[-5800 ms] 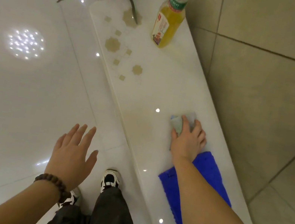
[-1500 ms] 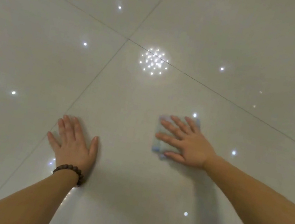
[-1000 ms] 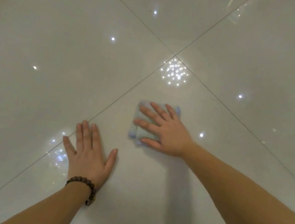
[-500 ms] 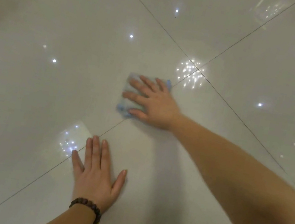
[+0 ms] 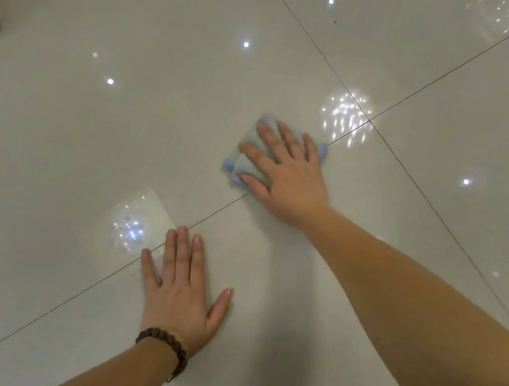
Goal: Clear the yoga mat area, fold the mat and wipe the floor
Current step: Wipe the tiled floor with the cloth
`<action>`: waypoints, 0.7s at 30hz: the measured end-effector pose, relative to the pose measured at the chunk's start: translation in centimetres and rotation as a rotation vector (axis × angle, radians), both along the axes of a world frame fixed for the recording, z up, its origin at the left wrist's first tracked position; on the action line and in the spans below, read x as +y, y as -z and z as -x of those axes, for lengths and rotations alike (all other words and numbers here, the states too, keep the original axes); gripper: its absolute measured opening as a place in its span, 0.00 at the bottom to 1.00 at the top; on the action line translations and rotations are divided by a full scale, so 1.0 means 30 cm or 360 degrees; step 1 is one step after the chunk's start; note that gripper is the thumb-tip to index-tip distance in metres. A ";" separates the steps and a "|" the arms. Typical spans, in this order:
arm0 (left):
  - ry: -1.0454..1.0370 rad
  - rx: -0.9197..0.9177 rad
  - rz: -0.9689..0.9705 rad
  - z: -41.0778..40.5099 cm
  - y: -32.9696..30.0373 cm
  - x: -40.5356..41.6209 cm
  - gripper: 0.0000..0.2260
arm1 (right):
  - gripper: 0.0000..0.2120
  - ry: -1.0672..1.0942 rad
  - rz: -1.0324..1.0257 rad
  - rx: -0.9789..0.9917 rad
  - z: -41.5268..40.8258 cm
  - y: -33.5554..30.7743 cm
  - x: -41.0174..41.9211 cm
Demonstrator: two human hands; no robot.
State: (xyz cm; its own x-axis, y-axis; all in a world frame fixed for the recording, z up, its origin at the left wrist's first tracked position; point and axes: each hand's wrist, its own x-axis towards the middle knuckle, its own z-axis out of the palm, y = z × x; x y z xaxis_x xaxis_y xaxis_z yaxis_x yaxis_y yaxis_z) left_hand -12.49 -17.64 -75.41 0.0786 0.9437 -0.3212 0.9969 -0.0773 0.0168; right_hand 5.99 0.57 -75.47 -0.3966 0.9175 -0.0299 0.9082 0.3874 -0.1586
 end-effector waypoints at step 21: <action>-0.0005 -0.0126 -0.0062 0.001 0.002 -0.005 0.39 | 0.30 0.1585 0.0239 -0.0041 -0.396 -0.048 -0.488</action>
State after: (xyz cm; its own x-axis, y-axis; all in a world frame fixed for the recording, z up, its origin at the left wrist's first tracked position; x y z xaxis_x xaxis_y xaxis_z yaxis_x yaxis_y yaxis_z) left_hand -12.53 -17.81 -75.48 0.0992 0.9557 -0.2773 0.9928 -0.0761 0.0928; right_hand 17.87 -14.07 -74.02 0.5514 0.8166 -0.1704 0.8112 -0.5726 -0.1191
